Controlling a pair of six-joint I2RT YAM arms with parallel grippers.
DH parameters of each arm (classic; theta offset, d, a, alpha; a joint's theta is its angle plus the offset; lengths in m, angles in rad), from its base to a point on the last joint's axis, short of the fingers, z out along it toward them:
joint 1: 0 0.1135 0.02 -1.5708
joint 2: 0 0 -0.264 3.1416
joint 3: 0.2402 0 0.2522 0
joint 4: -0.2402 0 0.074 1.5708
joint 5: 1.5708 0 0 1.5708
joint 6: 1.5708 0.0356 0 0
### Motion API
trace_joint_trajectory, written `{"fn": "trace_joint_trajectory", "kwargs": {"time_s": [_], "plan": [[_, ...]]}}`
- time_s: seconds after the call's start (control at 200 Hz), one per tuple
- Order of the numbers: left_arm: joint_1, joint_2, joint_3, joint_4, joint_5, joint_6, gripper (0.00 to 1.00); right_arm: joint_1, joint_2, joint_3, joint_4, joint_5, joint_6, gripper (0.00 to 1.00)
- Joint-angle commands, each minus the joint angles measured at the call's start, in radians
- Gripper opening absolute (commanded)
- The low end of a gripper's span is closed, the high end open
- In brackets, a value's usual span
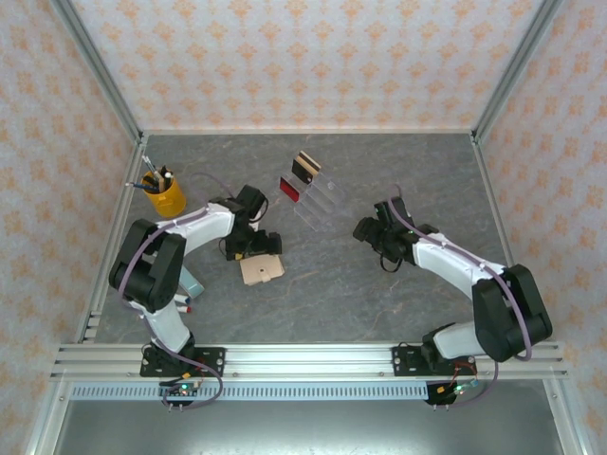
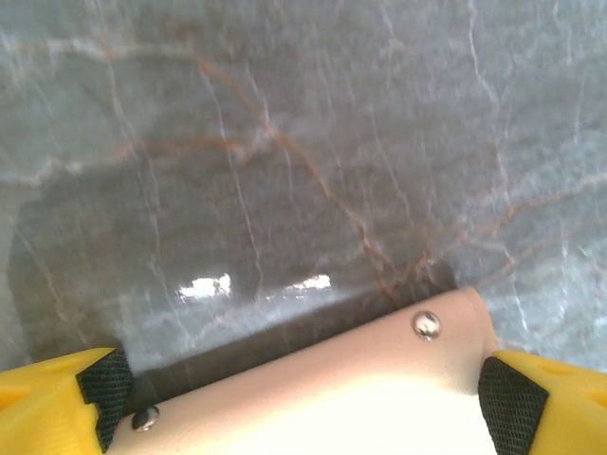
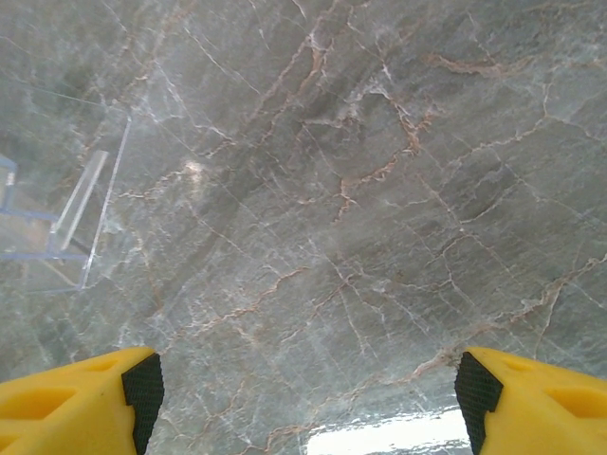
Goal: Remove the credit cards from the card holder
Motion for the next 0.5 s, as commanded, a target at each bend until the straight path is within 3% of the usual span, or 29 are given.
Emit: {"fn": "trace_joint_trajectory", "kwargs": {"time_s": [0.0, 0.28, 0.49], "plan": [[0.004, -0.038, -0.067, 0.011, 0.105, -0.039, 0.97, 0.007, 0.01, 0.007, -0.009, 0.0, -0.003, 0.82], [-0.008, -0.093, -0.185, 0.079, 0.233, -0.123, 1.0, 0.031, 0.04, 0.034, -0.022, -0.001, -0.005, 0.82], [-0.085, -0.108, -0.213, 0.18, 0.297, -0.211, 0.99, 0.064, 0.065, 0.042, -0.008, 0.003, 0.009, 0.83]]}}
